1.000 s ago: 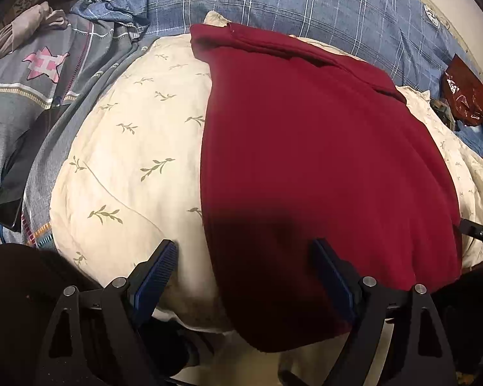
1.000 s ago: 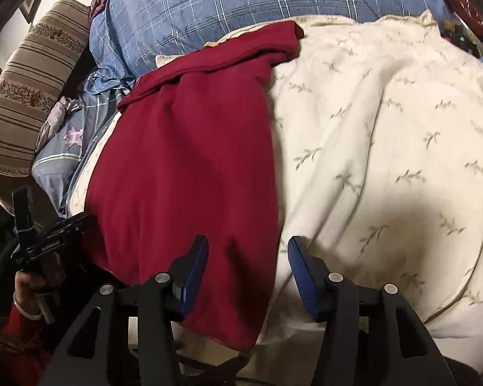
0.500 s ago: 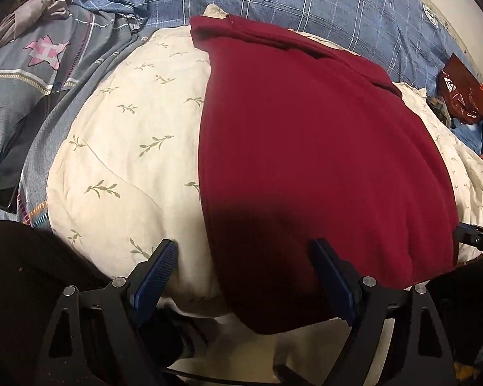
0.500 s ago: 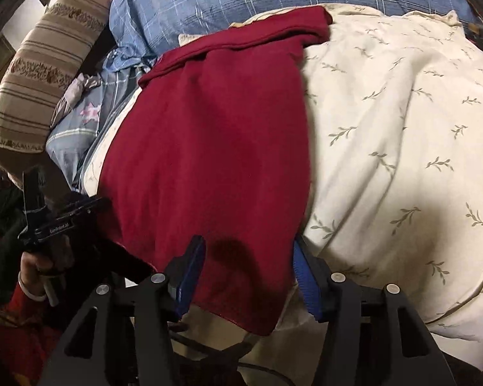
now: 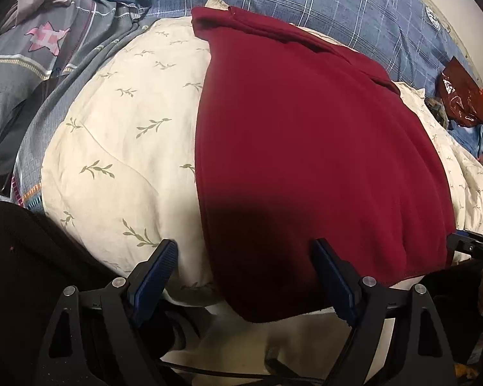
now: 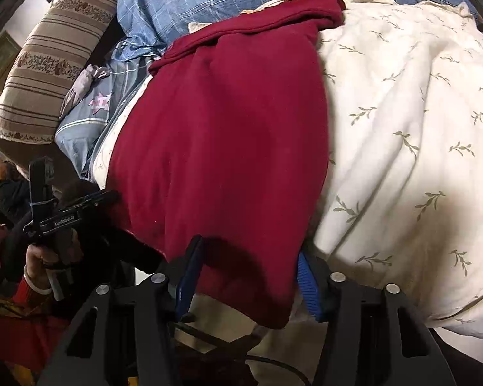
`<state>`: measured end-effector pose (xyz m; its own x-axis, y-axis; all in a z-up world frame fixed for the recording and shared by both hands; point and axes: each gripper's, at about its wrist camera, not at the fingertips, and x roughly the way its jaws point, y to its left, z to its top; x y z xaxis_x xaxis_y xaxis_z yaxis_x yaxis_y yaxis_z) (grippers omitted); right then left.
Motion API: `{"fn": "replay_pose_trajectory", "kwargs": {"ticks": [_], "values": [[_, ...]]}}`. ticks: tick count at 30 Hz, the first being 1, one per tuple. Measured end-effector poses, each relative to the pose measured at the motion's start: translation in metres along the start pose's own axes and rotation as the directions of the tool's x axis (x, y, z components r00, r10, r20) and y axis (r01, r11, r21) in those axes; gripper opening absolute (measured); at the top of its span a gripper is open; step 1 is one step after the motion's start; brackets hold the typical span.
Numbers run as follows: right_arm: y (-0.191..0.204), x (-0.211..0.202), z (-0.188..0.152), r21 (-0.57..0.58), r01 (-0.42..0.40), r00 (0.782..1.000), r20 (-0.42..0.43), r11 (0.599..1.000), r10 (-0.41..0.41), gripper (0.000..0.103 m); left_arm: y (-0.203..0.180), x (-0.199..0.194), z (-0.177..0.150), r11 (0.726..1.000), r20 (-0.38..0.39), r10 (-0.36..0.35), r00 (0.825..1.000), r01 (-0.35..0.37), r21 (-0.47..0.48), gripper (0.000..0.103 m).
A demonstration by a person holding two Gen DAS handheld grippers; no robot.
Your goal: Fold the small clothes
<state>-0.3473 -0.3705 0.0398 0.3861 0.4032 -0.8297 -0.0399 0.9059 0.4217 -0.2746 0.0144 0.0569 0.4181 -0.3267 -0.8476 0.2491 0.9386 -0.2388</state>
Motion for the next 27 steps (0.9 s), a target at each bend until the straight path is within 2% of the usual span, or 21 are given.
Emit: {"fn": "replay_pose_trajectory", "kwargs": {"ticks": [2, 4, 6, 10, 14, 15, 16, 17, 18, 19, 22, 27], "values": [[0.000, 0.000, 0.000, -0.003, -0.010, 1.000, -0.002, 1.000, 0.010, 0.048, -0.001, 0.000, -0.001, 1.000, 0.001, 0.008, 1.000, -0.008, 0.008, 0.082], [0.000, 0.003, 0.000, -0.001, -0.010, 1.000, -0.008, 1.000, 0.010, 0.047, -0.003, 0.000, -0.002, 1.000, 0.002, 0.010, 1.000, -0.010, 0.013, 0.079], [0.000, 0.004, 0.000, 0.003, -0.015, 1.000, -0.011, 1.000, 0.015, 0.047, -0.002, -0.002, -0.003, 1.000, 0.001, 0.004, 1.000, -0.004, 0.009, 0.076], [0.004, 0.011, -0.001, -0.014, -0.002, 1.000, -0.022, 1.000, 0.002, 0.054, -0.001, -0.004, -0.005, 1.000, -0.005, -0.026, 1.000, 0.026, 0.009, 0.062], [0.006, 0.013, -0.002, -0.026, 0.003, 1.000, -0.017, 1.000, -0.004, 0.053, -0.002, -0.003, -0.004, 1.000, -0.003, -0.023, 1.000, 0.023, 0.008, 0.060], [0.006, 0.013, -0.002, -0.023, 0.003, 1.000, -0.013, 1.000, -0.004, 0.051, -0.002, -0.004, -0.005, 1.000, 0.000, -0.027, 1.000, 0.027, 0.007, 0.053], [0.006, 0.012, -0.002, -0.019, 0.003, 1.000, -0.006, 1.000, -0.003, 0.046, -0.002, -0.005, -0.005, 0.999, 0.001, -0.036, 0.999, 0.036, 0.006, 0.042], [0.006, 0.012, -0.002, -0.019, 0.005, 1.000, -0.001, 1.000, -0.005, 0.033, -0.003, -0.006, -0.004, 0.999, 0.000, -0.044, 0.999, 0.044, 0.006, 0.036], [0.006, 0.010, -0.003, -0.023, 0.017, 1.000, 0.008, 1.000, -0.017, 0.026, -0.002, -0.007, -0.004, 0.998, -0.003, -0.058, 0.998, 0.058, 0.002, 0.027], [0.006, 0.009, -0.003, -0.024, 0.019, 1.000, 0.014, 1.000, -0.018, 0.012, -0.001, -0.008, -0.003, 0.998, -0.006, -0.069, 0.998, 0.069, -0.002, 0.021], [0.007, 0.001, -0.002, -0.019, -0.021, 0.999, 0.042, 1.000, 0.022, 0.009, 0.001, -0.011, 0.002, 0.995, -0.008, -0.101, 0.995, 0.101, -0.018, 0.012], [0.010, -0.014, 0.004, -0.019, -0.094, 0.990, 0.107, 0.995, 0.095, 0.009, 0.005, -0.030, 0.013, 0.989, 0.042, -0.145, 0.989, 0.146, -0.030, 0.011]]}}
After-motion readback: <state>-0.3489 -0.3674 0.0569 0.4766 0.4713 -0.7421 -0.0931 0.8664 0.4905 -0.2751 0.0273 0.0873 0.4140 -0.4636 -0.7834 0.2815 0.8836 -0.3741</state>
